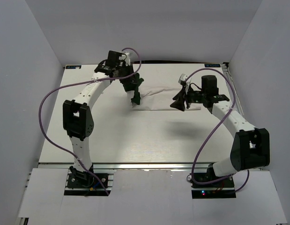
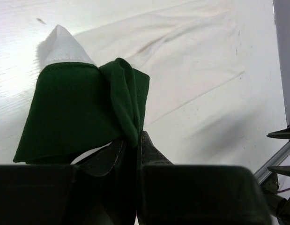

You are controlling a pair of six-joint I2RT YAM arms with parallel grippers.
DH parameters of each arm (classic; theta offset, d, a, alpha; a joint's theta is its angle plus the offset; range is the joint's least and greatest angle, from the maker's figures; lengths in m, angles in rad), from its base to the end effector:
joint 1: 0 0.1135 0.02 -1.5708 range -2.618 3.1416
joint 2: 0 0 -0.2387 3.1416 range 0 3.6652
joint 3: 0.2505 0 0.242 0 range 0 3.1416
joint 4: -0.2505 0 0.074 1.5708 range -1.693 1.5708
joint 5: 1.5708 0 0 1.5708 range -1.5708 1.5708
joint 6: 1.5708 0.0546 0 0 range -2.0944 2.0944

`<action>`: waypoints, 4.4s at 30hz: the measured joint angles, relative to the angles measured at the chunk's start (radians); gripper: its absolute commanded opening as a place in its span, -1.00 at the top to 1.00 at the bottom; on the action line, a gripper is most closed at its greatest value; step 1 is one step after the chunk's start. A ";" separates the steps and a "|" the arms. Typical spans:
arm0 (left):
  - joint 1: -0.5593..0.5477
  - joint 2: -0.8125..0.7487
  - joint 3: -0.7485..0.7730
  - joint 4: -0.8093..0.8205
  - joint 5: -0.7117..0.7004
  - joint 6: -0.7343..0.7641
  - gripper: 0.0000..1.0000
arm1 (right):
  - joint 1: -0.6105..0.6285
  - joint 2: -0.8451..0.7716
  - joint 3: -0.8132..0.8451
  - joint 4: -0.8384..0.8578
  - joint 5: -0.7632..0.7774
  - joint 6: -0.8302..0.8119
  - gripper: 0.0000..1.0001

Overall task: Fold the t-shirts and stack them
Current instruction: Fold the folded rectangular tshirt in 1/3 of the way

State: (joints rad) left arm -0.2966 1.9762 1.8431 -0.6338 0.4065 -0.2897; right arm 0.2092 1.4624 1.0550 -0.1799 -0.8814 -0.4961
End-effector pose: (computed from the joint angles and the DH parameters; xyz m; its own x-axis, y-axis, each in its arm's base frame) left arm 0.4182 -0.1504 0.2750 -0.7904 -0.0328 -0.6117 0.3286 0.8200 -0.4686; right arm 0.3079 0.1084 0.2527 -0.1147 -0.3339 -0.9356 -0.9268 0.3751 -0.0202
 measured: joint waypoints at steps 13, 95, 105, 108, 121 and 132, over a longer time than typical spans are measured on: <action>-0.142 0.227 0.168 -0.063 -0.079 -0.045 1.00 | -0.046 -0.048 -0.068 0.032 -0.012 0.024 -0.12; -0.035 0.054 -0.415 0.397 0.158 -0.239 0.82 | 0.138 0.674 0.385 0.242 -0.011 0.596 0.70; -0.008 0.074 -0.529 0.433 0.159 -0.219 0.95 | 0.138 0.729 0.381 0.258 0.022 0.628 0.71; 0.003 0.098 -0.548 0.433 0.159 -0.211 0.98 | 0.138 0.737 0.381 0.256 0.054 0.624 0.69; 0.014 0.090 -0.549 0.454 0.219 -0.209 0.76 | 0.108 0.731 0.401 0.180 -0.013 0.582 0.54; 0.020 -0.440 -0.742 0.492 0.195 -0.229 -0.75 | -0.118 0.451 0.539 -0.114 0.031 0.343 -0.48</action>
State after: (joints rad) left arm -0.2764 1.5360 1.1015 -0.1413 0.6010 -0.5182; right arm 0.0910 1.9129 1.5944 -0.2935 -0.8509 -0.1535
